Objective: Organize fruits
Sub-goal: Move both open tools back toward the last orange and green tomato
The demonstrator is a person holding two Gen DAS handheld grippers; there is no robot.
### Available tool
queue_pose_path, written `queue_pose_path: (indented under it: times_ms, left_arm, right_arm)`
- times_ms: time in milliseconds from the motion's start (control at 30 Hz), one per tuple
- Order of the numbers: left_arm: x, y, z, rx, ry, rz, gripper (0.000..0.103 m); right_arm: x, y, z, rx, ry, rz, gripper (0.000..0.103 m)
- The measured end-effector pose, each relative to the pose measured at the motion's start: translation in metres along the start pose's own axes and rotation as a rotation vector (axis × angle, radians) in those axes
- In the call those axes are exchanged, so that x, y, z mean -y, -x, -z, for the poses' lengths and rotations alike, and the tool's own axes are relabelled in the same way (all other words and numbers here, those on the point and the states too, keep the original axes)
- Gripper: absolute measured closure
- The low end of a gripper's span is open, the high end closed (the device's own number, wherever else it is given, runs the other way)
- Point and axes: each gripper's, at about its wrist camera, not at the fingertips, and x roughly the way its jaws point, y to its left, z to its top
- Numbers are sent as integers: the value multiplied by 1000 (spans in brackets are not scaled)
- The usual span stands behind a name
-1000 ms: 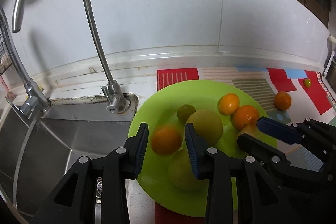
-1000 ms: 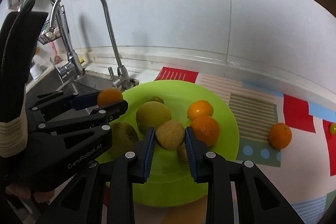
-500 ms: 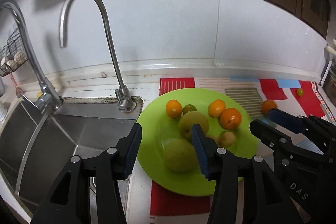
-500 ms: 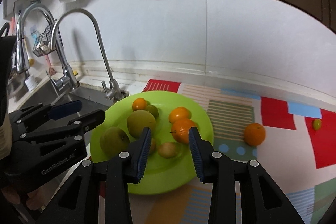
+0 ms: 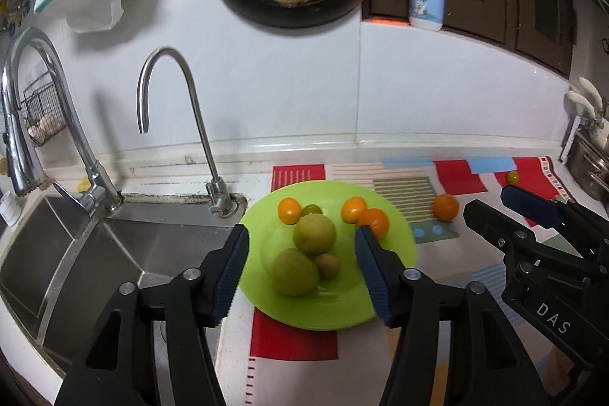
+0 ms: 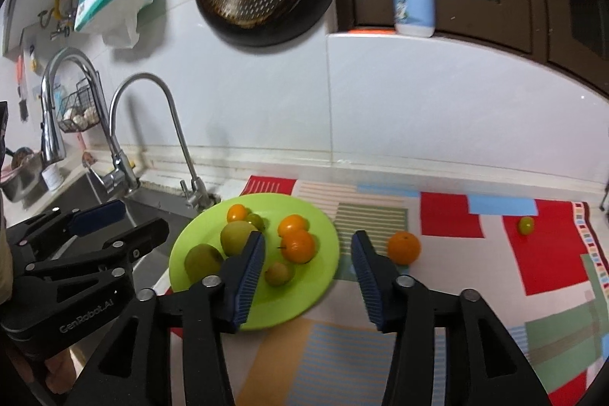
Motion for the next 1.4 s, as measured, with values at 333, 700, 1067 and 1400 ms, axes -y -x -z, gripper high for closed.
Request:
queue_pose_path:
  times_ms: [333,700,1067,1400]
  left_arm:
    - [30,33,-1,44,-30,16,34]
    - [63,51,-7,75,-8,28,27]
    - [106,59,-20,102,3,31,20]
    - [138,50,-25,88,18,25,19]
  right_arm:
    - [29,45,3,61,-27,82,46]
    - [66,79,3,87,-39,145,46]
    - [106,100,-2,111,-45,189,46]
    - [145,100,-3,112,-67,228,46]
